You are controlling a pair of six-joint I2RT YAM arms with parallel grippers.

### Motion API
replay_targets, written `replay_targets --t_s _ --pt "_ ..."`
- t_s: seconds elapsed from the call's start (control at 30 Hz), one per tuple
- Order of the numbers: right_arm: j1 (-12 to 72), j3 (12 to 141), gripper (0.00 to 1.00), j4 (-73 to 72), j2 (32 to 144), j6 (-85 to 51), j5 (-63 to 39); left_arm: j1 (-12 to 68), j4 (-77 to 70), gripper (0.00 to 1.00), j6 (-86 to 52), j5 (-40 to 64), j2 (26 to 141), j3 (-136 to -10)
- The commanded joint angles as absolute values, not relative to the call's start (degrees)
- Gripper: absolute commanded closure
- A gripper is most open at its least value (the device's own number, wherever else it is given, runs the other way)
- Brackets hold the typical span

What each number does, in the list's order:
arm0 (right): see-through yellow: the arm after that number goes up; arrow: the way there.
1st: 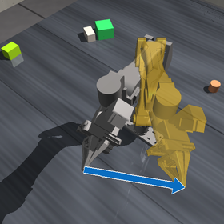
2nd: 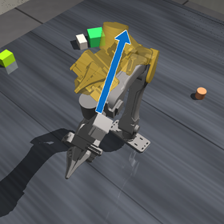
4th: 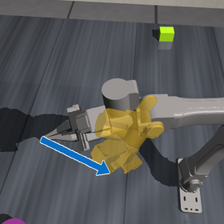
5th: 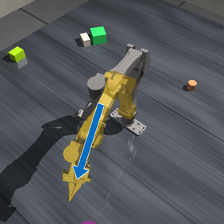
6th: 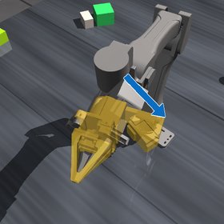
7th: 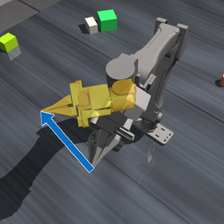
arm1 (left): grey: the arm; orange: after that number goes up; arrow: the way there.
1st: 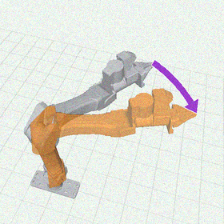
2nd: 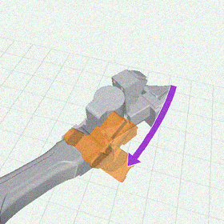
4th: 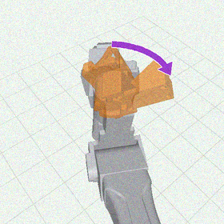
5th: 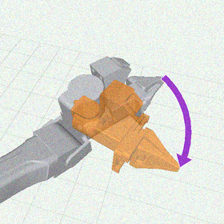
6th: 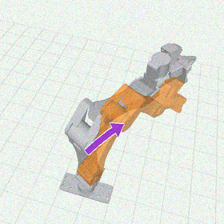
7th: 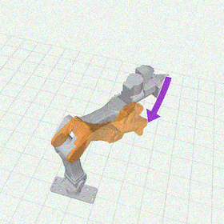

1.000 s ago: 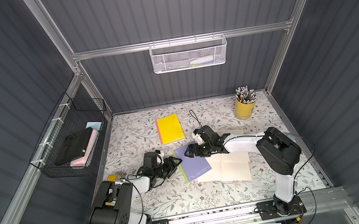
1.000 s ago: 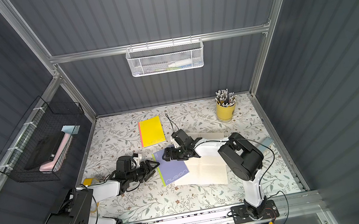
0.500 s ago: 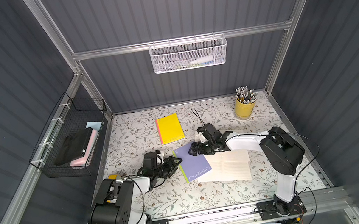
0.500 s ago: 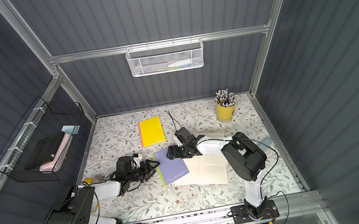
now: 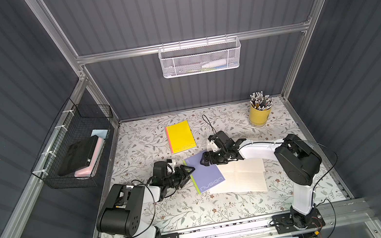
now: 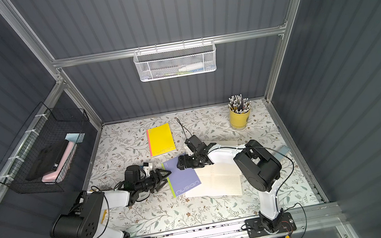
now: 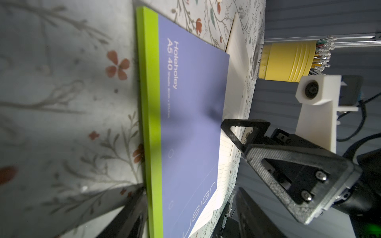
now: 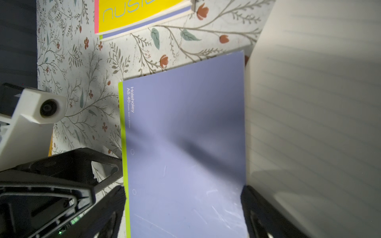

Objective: Close the notebook
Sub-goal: Pick up the notebook from the center of the board.

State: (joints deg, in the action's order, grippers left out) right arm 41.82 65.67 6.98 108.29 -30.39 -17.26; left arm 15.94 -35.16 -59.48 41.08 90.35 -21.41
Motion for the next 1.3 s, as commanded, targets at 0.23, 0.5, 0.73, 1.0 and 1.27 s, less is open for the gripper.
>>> replay_targets --t_s 0.23,0.5,0.73,1.0,1.27 --pt "41.66 64.22 0.09 8.55 111.62 -30.89 -17.92 16.17 -39.24 0.38 -60.39 40.89 96.08 -17.28" --pt "41.87 64.05 0.09 7.89 111.83 -31.46 -18.46 16.13 -31.72 0.80 -56.38 39.38 91.60 -18.96" --pt "42.05 63.15 0.10 4.93 111.03 -31.99 -20.60 16.13 -33.86 1.00 -56.26 38.15 90.52 -19.71" --pt "42.02 61.88 0.10 3.74 106.17 -32.26 -19.79 16.13 -29.15 1.00 -53.21 38.49 88.40 -25.41" --pt "41.66 63.36 0.10 6.92 100.70 -31.39 -18.71 15.82 -17.41 1.00 -45.29 41.75 87.98 -36.70"
